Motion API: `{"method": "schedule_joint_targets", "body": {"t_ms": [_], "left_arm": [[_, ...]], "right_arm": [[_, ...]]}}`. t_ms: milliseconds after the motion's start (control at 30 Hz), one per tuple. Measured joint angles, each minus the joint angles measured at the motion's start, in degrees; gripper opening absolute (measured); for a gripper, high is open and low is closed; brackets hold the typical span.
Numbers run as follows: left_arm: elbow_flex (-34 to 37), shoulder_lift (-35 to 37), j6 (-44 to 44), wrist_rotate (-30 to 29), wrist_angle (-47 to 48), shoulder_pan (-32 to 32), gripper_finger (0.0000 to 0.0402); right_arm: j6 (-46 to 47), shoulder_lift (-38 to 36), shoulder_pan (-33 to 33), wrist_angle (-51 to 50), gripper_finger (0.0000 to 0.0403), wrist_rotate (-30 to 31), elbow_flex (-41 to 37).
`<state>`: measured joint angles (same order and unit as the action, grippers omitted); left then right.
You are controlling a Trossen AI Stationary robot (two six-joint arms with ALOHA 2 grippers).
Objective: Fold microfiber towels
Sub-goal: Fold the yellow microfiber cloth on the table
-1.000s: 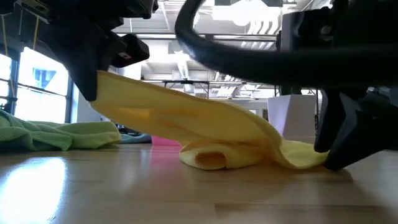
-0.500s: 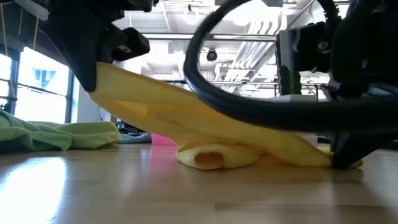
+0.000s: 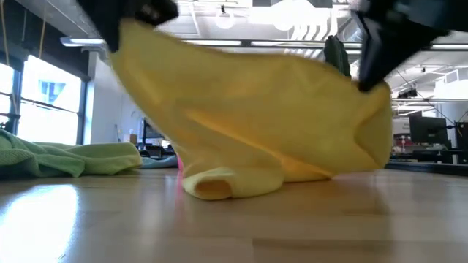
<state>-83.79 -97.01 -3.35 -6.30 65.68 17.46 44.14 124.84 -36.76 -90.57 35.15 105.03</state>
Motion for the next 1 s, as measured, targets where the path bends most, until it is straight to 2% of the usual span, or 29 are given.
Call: {"method": "schedule_joint_targets", "body": {"t_ms": [233,400,767,1000], "left_arm": [[-9.6,3.7,0.5,-8.5,11.7,-2.1,0.0],[-14.0,6.8,0.6,-12.2,13.6,-4.3,0.0],[-14.2,11.8,2.7,-16.3,14.4,-10.3,0.0],[-14.3,12.0,4.3,-23.9,13.5,-14.7,0.0]], "right_arm": [[-11.2,-1.4,3.9,0.6,0.0002,1.9,3.0],[-17.4,-2.0,6.4,0.7,0.0002,2.3,4.9],[-22.2,-10.8,9.9,0.4,0.0002,6.3,6.9],[-22.8,-17.5,14.4,0.6,0.0002,6.8,6.8]]}}
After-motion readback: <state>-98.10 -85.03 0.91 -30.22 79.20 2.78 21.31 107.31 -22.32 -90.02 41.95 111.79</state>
